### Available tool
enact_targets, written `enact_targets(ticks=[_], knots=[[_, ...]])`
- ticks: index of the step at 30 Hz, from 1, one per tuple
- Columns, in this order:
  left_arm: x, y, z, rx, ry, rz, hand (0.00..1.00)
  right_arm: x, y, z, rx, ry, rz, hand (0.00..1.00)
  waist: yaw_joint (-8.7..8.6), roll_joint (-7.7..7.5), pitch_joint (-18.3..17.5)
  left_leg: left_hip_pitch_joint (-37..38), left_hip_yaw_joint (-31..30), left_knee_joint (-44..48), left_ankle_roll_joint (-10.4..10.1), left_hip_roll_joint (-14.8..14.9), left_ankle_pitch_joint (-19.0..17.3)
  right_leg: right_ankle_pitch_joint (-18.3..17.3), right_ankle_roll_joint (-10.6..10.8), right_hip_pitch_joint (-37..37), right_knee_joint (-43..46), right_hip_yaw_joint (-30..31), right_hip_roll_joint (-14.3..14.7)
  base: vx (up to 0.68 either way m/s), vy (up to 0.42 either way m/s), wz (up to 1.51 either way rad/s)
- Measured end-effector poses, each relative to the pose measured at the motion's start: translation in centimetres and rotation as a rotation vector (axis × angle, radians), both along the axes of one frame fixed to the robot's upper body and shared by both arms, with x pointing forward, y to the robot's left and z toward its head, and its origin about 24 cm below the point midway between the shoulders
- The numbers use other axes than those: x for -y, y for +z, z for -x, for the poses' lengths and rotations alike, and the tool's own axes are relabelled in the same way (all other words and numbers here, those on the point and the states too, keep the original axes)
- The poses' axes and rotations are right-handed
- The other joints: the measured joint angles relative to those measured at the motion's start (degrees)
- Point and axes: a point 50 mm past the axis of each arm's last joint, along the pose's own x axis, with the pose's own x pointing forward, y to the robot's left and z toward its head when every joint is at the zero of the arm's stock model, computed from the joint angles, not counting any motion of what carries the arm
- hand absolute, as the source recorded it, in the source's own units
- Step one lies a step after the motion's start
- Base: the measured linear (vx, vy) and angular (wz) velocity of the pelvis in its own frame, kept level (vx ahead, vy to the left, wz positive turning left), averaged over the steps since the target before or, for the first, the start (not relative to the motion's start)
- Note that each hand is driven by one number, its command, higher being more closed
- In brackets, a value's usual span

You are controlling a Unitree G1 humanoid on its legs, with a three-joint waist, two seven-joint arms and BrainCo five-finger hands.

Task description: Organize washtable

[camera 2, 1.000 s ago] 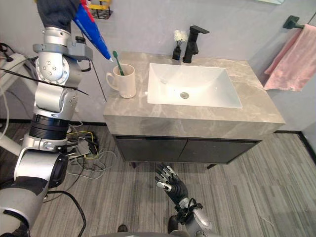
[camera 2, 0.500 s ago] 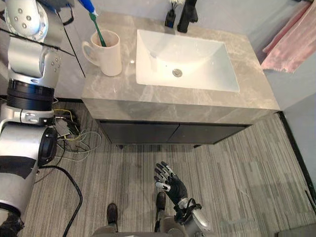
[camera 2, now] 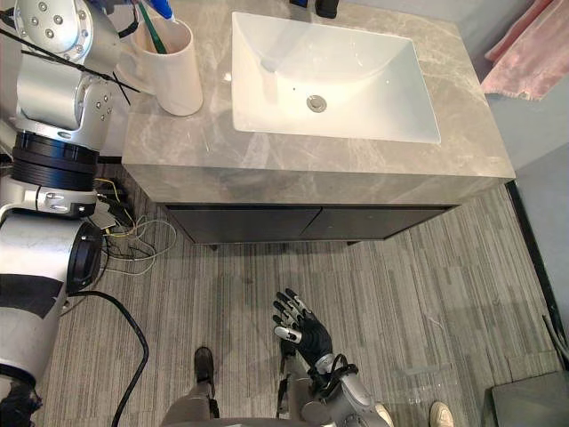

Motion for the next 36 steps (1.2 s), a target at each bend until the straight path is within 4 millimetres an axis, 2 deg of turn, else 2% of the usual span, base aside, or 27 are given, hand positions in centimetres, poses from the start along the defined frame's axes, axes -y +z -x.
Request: enact_targets(ticks=[7,10,19,23,32,36], knots=[[-0.2,-0.1,-0.5,-0.018,0.025,0.0,1.0,0.2,0.1,-0.1,0.016,-0.015,0.003,0.0,0.05,-0.04,0.88,-0.89,0.05,0.11,0.02,0.09,-0.02,0.06,0.0,-0.88,0.0,0.06,-0.02,0.0,0.0,0.0],[0.0,1.0,0.1,0.015,0.023,0.005,1.0,0.3,0.1,-0.1,0.018,-0.02,0.005,0.0,0.17,-0.22,1.93,-1.3,-0.15,0.35,0.05,0.04,-0.04,0.06,0.0,-1.03,0.0,-0.12,-0.02,-0.01,-0.001,0.04],[-0.4,1.2,0.2,0.029,0.03,0.029,1.0,0.4,0.1,-0.2,0.019,-0.026,0.008,0.0,0.17,-0.2,2.49,-1.61,-0.25,0.37,0.05,0.04,-0.05,0.06,0.0,-1.24,0.0,-0.23,0.01,0.0,0.0,0.0],[-0.9,0.6,-0.5,-0.01,0.05,0.037,1.0,0.4,0.1,-0.2,0.019,-0.026,0.008,0.0,0.21,-0.2,2.67,-1.81,-0.57,0.56,0.05,0.04,-0.05,0.06,0.0,-1.18,0.0,-0.51,0.02,-0.01,-0.002,0.02],[-1.1,0.3,-0.7,-0.02,0.058,0.035,1.0,0.6,0.0,-0.1,0.015,-0.021,0.018,0.0,0.36,-0.12,3.45,-2.36,-1.13,0.87,0.05,0.06,-0.06,0.06,0.0,-1.2,0.0,-1.1,0.08,-0.01,-0.005,0.03],[-1.5,-1.0,-1.3,-0.057,0.07,0.035,1.0,0.6,-0.2,0.0,0.004,-0.021,0.021,0.0,0.39,0.1,3.61,-2.42,-1.15,0.98,0.05,0.08,-0.06,0.06,-0.01,-1.22,0.0,-1.11,0.09,0.0,0.0,0.0]])
